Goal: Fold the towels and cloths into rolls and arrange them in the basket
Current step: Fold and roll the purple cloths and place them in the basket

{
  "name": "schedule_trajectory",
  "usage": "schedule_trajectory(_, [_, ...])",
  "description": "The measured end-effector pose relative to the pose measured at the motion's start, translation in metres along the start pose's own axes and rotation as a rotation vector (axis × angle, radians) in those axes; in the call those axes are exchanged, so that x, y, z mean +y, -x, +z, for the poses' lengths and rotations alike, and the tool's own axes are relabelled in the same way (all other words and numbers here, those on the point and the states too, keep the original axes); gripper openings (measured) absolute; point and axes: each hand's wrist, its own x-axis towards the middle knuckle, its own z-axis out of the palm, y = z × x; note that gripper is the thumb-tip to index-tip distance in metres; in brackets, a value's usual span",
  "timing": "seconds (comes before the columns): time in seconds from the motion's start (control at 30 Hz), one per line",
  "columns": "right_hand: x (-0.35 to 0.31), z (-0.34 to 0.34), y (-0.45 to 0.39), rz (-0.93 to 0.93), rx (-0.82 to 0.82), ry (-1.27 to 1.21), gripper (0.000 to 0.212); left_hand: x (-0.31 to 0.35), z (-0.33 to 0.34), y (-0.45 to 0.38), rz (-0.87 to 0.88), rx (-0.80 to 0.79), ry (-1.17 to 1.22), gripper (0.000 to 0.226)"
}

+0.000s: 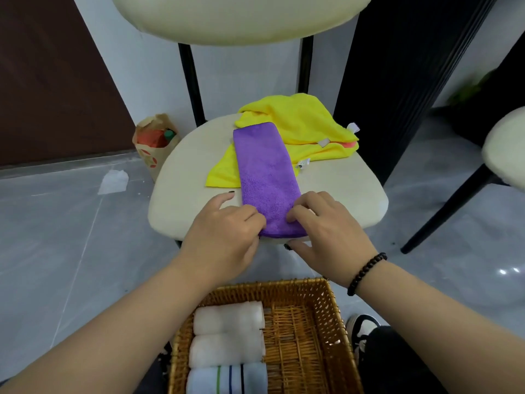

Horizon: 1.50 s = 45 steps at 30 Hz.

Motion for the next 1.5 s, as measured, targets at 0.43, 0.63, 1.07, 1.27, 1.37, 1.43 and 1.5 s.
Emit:
schedule_trajectory(0.43, [0.004, 0.002, -0.001, -0.119, 0.079, 0.038, 0.009, -0.003, 0.004, 0.006, 0.105, 0.033, 0.010, 0.032])
schedule_trajectory(0.63, [0.011, 0.004, -0.001, -0.149, 0.061, -0.024, 0.014, -0.005, 0.012, 0.015, 0.095, 0.039, 0.009, 0.031])
schedule_trajectory(1.07, [0.012, 0.009, -0.008, 0.141, 0.048, -0.352, 0.017, -0.004, 0.014, 0.012, -0.300, 0.165, 0.491, 0.038])
schedule_trajectory(1.27, [0.009, 0.012, -0.014, 0.243, 0.091, -0.407, 0.018, -0.001, 0.019, 0.000, -0.523, 0.241, 0.661, 0.011])
schedule_trajectory(1.37, [0.008, 0.014, -0.016, 0.217, 0.101, -0.399, 0.017, -0.001, 0.018, -0.005, -0.596, 0.231, 0.672, 0.013])
schedule_trajectory(1.43, [0.006, 0.015, -0.017, 0.160, 0.125, -0.334, 0.015, -0.004, 0.015, -0.006, -0.518, 0.212, 0.618, 0.013])
schedule_trajectory(1.5, [0.005, 0.017, -0.016, 0.101, 0.159, -0.271, 0.018, -0.006, 0.013, -0.006, -0.354, 0.199, 0.526, 0.014])
